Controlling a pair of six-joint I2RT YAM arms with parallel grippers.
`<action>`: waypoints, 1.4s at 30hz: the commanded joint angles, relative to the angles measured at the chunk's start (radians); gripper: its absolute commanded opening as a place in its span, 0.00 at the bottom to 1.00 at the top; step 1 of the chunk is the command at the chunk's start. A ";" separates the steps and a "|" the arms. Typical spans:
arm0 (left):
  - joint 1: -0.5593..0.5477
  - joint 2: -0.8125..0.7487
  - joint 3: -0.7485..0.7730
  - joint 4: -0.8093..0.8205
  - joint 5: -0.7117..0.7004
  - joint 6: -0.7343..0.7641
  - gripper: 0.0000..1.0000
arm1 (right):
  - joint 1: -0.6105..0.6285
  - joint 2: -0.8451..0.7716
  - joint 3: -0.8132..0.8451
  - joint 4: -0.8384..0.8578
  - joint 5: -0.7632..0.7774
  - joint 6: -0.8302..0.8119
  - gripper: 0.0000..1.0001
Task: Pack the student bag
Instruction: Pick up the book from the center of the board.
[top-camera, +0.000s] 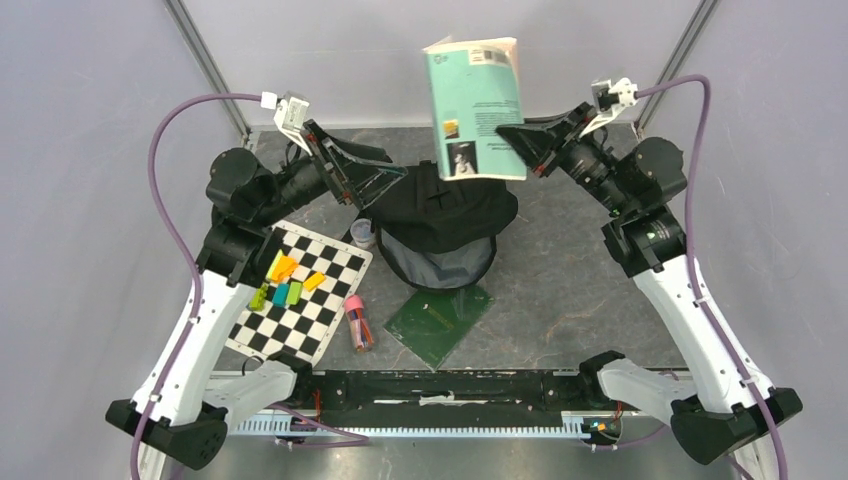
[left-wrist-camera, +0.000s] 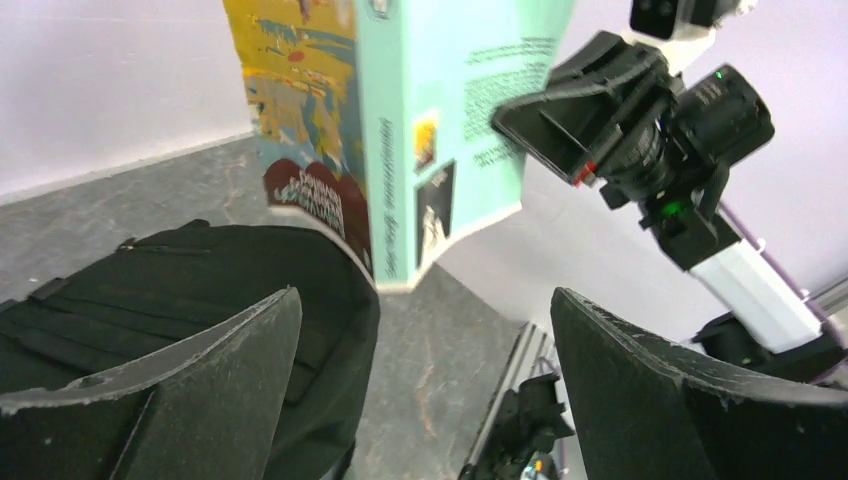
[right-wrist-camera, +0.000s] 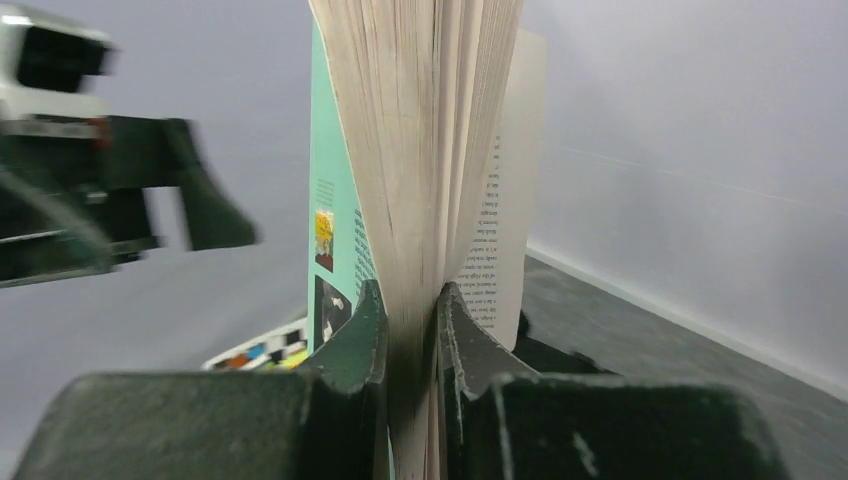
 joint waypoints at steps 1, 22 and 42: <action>0.002 0.042 -0.032 0.195 0.019 -0.223 1.00 | 0.073 0.000 0.005 0.332 -0.092 0.115 0.00; 0.000 -0.035 -0.145 0.394 0.196 -0.210 0.02 | 0.291 0.113 -0.015 0.244 -0.024 0.025 0.69; 0.000 -0.034 -0.181 0.521 0.340 -0.170 0.02 | 0.311 0.263 0.026 0.549 -0.569 0.361 0.49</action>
